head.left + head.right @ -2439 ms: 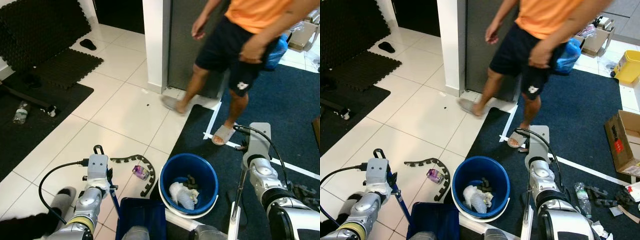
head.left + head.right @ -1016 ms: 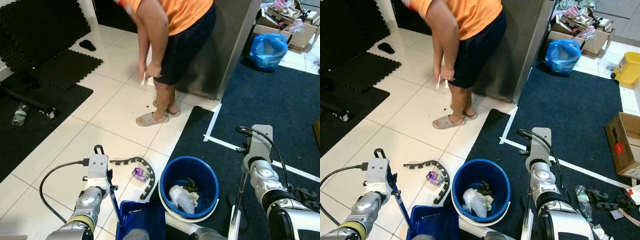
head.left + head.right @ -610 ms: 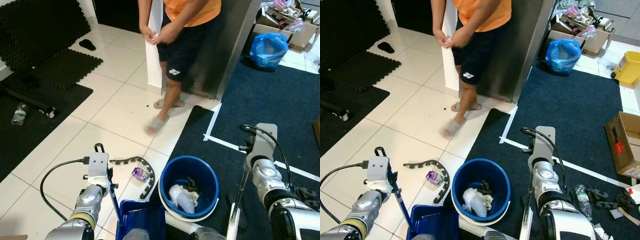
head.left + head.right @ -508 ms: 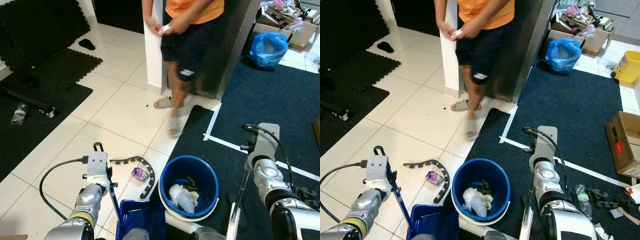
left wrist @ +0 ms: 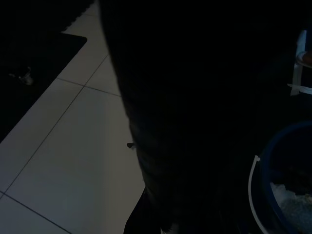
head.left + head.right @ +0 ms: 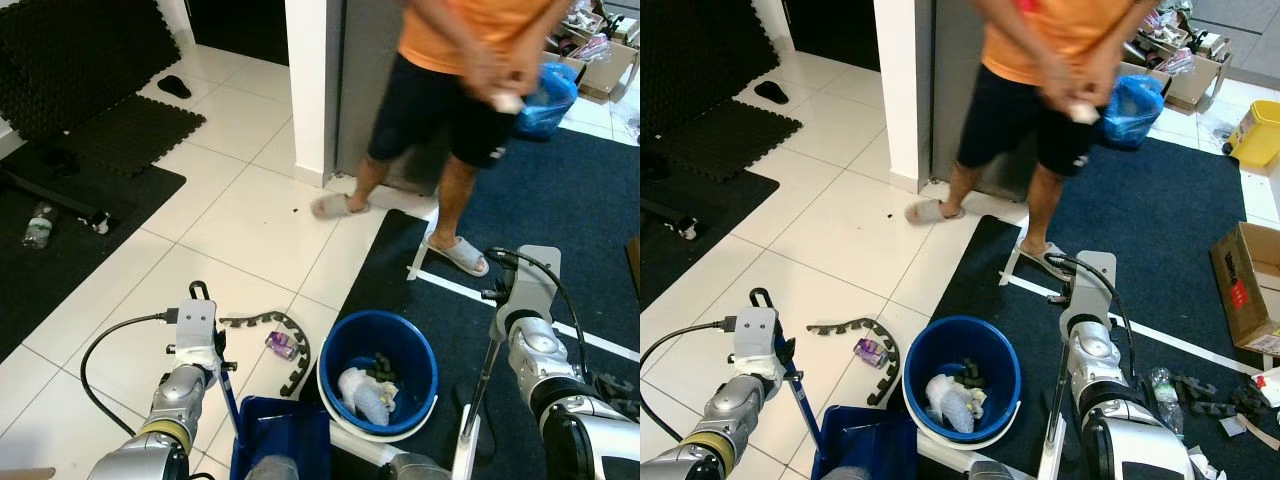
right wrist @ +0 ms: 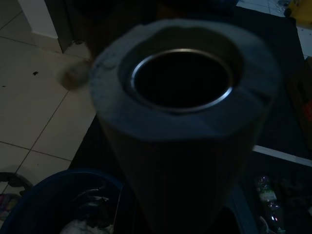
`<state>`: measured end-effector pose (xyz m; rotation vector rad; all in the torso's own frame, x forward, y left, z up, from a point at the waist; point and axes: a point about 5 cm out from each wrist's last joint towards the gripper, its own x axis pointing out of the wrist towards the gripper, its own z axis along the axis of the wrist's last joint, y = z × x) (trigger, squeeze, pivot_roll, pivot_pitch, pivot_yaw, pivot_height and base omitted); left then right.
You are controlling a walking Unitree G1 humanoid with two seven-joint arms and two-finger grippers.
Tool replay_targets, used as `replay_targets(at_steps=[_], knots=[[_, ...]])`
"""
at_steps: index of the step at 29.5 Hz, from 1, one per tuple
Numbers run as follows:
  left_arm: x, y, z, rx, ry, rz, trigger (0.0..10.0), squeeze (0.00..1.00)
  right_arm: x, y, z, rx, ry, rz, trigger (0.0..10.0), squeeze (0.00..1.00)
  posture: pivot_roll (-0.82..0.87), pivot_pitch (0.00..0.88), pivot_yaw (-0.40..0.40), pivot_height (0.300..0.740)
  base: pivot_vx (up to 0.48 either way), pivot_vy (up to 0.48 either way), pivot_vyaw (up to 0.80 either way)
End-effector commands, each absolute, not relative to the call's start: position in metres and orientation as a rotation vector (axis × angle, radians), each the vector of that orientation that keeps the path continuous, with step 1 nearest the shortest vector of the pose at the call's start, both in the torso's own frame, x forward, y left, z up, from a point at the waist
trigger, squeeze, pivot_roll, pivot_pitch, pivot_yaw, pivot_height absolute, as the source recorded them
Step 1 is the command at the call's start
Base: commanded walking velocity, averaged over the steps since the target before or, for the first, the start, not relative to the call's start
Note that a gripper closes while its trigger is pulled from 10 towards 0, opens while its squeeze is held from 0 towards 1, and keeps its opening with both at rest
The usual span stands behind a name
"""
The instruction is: Sweep floor
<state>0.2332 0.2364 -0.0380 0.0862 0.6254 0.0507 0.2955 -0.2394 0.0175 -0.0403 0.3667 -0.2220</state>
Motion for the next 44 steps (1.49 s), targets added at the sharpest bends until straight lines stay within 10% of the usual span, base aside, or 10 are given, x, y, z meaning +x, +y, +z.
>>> replay_targets(at_steps=[1,44], knots=[[0.232,0.229,-0.041,0.077,0.633,0.029,10.0,0.00,0.295,-0.236,0.016,-0.008,0.372,-0.220,10.0,0.00,0.18,0.000,-0.035,0.740,0.000,0.000,0.00],[0.218,0.220,-0.053,0.070,0.695,0.018,10.0,0.00,0.291,-0.238,0.012,-0.013,0.393,-0.223,10.0,0.00,0.15,0.000,-0.040,0.740,0.000,0.000,0.00]])
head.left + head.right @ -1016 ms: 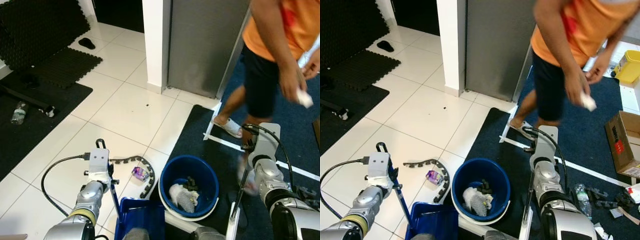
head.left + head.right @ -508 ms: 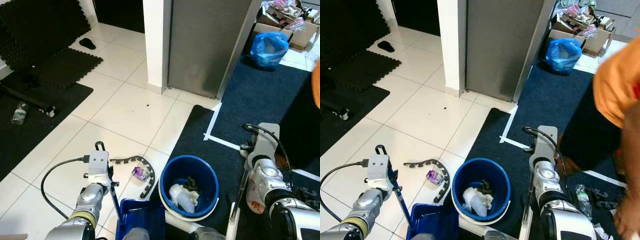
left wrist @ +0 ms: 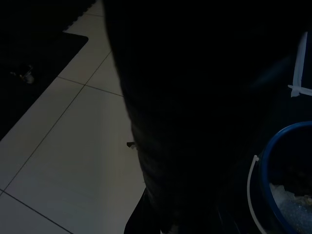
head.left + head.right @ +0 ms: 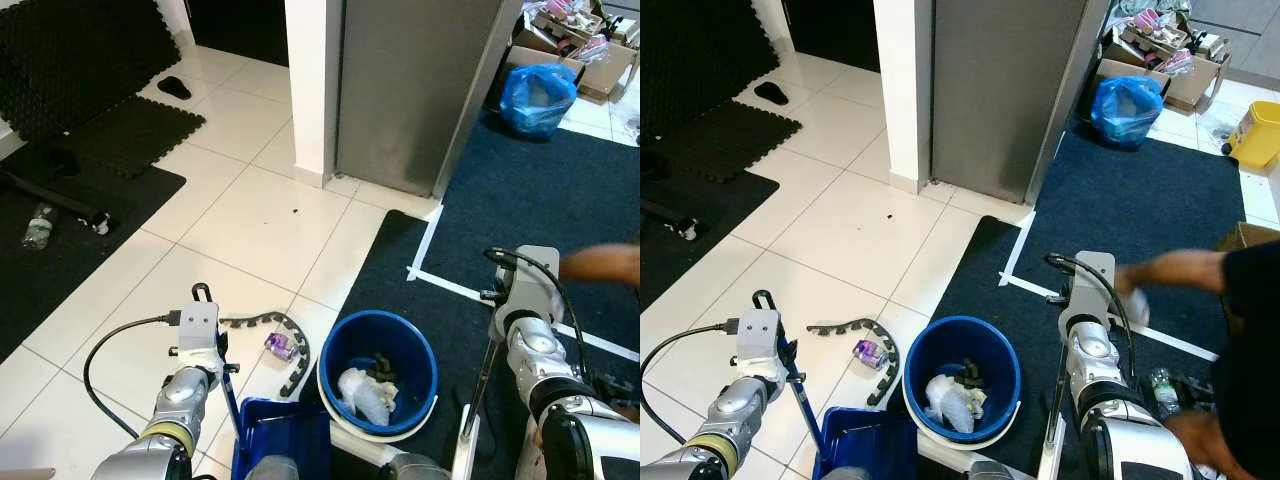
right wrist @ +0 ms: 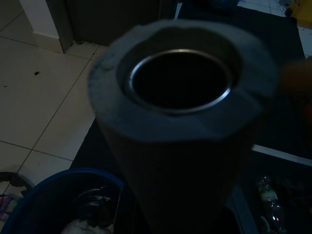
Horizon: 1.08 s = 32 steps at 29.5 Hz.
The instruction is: Sweep floor
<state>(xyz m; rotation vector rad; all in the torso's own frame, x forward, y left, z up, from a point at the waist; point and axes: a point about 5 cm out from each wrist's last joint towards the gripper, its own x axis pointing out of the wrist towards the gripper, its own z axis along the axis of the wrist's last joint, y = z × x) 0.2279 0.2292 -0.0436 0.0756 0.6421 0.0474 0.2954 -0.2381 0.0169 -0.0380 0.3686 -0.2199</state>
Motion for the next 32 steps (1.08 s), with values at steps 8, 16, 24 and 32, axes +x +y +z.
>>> replay_targets(at_steps=[8,16,24,32], knots=[[0.2170,0.2186,-0.0542,0.067,0.697,0.015,10.0,0.00,0.2907,-0.2395,0.0115,-0.016,0.397,-0.222,10.0,0.00,0.15,0.000,-0.044,0.740,0.000,0.000,0.00],[0.2156,0.2182,-0.0552,0.067,0.702,0.014,10.0,0.00,0.2909,-0.2376,0.0108,-0.022,0.404,-0.213,10.0,0.00,0.15,0.000,-0.044,0.740,0.000,0.000,0.00],[0.2126,0.2199,-0.0566,0.077,0.715,0.003,10.0,0.00,0.2878,-0.2403,0.0088,-0.031,0.410,-0.215,10.0,0.00,0.14,0.000,-0.035,0.740,0.000,0.000,0.00],[0.2115,0.2232,-0.0562,0.085,0.713,0.003,10.0,0.00,0.2856,-0.2365,0.0056,-0.032,0.418,-0.207,10.0,0.00,0.15,0.000,-0.030,0.740,0.000,0.000,0.00]])
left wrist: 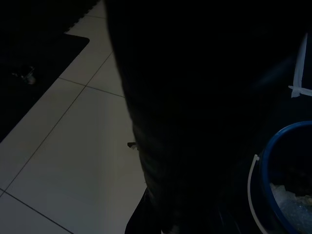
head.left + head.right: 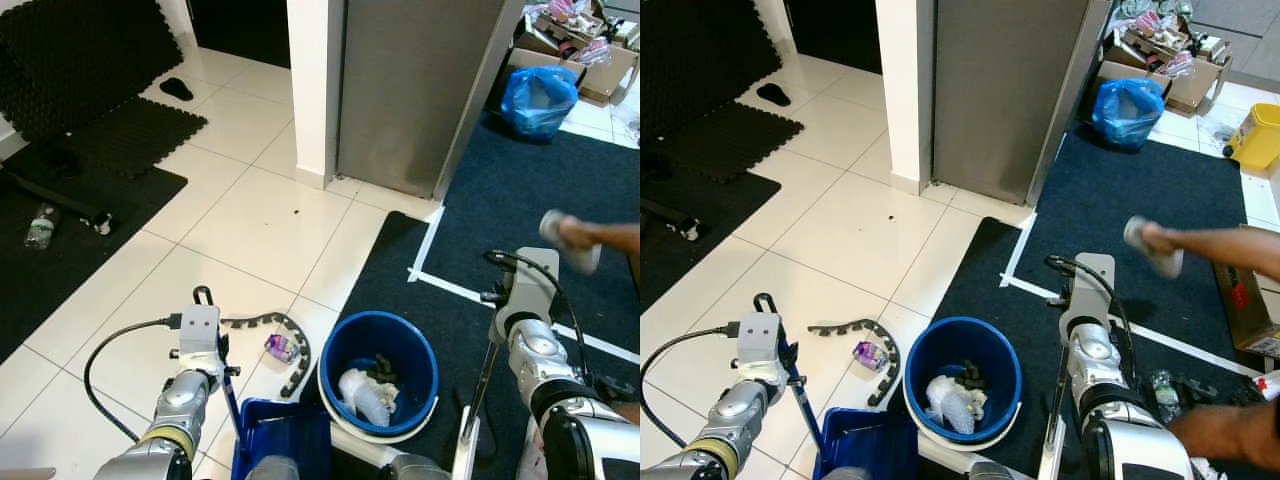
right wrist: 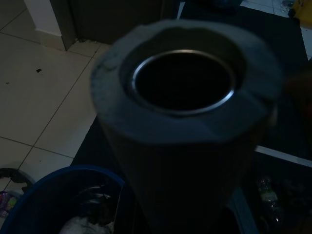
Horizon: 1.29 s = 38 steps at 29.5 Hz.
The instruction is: Sweep floor
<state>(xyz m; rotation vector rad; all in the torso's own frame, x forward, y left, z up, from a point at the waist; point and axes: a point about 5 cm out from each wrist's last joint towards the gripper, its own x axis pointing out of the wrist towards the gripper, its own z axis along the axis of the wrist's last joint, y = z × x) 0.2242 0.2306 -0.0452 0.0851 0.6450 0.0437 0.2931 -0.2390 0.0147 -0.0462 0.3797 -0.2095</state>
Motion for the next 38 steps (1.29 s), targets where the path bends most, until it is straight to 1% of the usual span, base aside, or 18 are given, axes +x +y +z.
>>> replay_targets(at_steps=[1,8,11,38], knots=[[0.2110,0.2238,-0.0564,0.084,0.713,0.007,10.0,0.00,0.2854,-0.2358,0.0052,-0.033,0.420,-0.203,10.0,0.00,0.15,0.000,-0.030,0.740,0.000,0.000,0.00],[0.2089,0.2256,-0.0571,0.079,0.714,0.019,10.0,0.00,0.2856,-0.2361,0.0048,-0.031,0.430,-0.208,10.0,0.00,0.16,0.000,-0.031,0.740,0.000,0.000,0.00],[0.2085,0.2256,-0.0573,0.078,0.714,0.020,10.0,0.00,0.2860,-0.2365,0.0044,-0.048,0.446,-0.206,10.0,0.00,0.16,0.000,-0.034,0.740,0.000,0.000,-0.43],[0.2146,0.2194,-0.0547,0.064,0.693,-0.009,10.0,0.00,0.2863,-0.2364,0.0039,-0.029,0.457,-0.211,10.0,0.00,0.15,0.000,-0.035,0.740,0.000,0.000,-0.80]])
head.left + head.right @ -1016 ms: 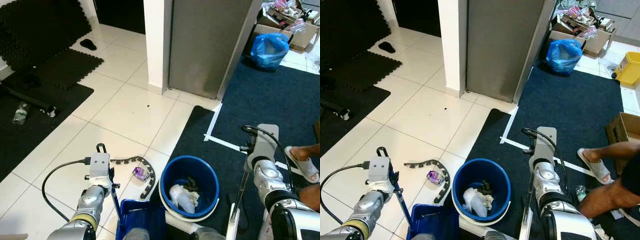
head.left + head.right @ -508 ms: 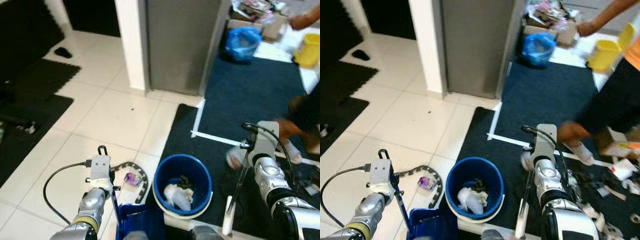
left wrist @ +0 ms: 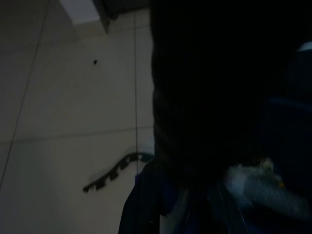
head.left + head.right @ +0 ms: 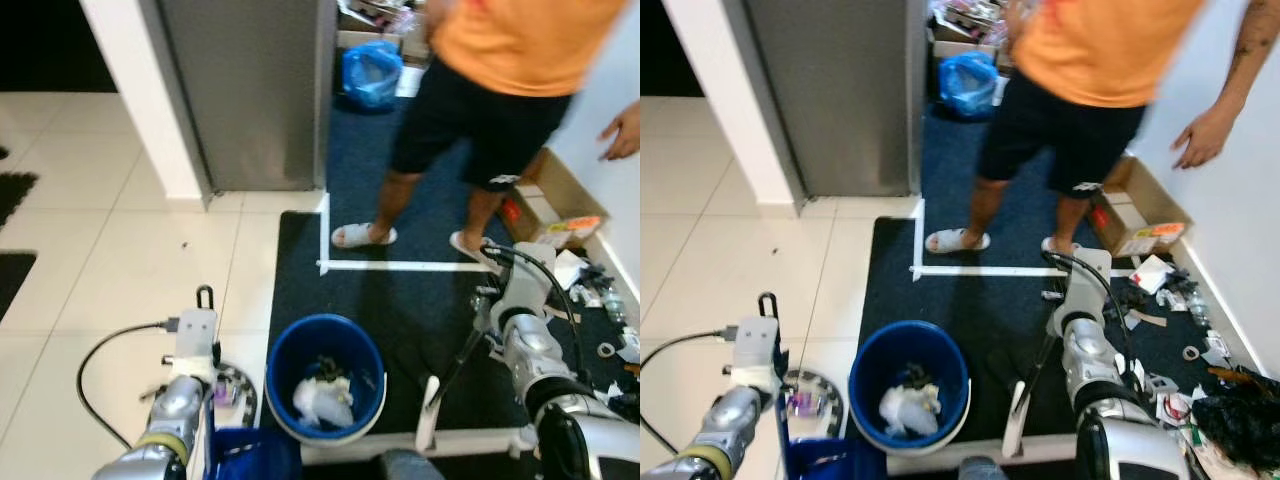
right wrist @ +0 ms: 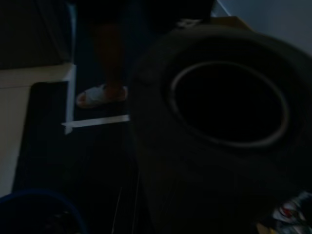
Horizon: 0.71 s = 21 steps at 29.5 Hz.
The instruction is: Sweep floor
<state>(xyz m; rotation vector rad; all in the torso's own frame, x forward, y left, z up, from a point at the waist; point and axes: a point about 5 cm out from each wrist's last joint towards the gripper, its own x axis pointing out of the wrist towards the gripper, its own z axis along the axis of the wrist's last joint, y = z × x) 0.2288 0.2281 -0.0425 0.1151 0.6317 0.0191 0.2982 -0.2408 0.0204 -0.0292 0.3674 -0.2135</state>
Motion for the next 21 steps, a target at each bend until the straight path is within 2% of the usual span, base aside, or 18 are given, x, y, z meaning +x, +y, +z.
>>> replay_targets(at_steps=[1,21], knots=[[0.2151,0.2193,-0.0544,0.064,0.692,-0.010,10.0,0.00,0.2863,-0.2364,0.0038,-0.029,0.457,-0.211,10.0,0.00,0.15,0.000,-0.035,0.740,0.000,0.000,-0.80],[0.2167,0.2140,-0.0544,0.045,0.687,-0.033,10.0,0.00,0.2870,-0.2355,0.0044,-0.032,0.455,-0.208,10.0,0.00,0.15,0.000,-0.040,0.740,0.000,0.000,-0.80]])
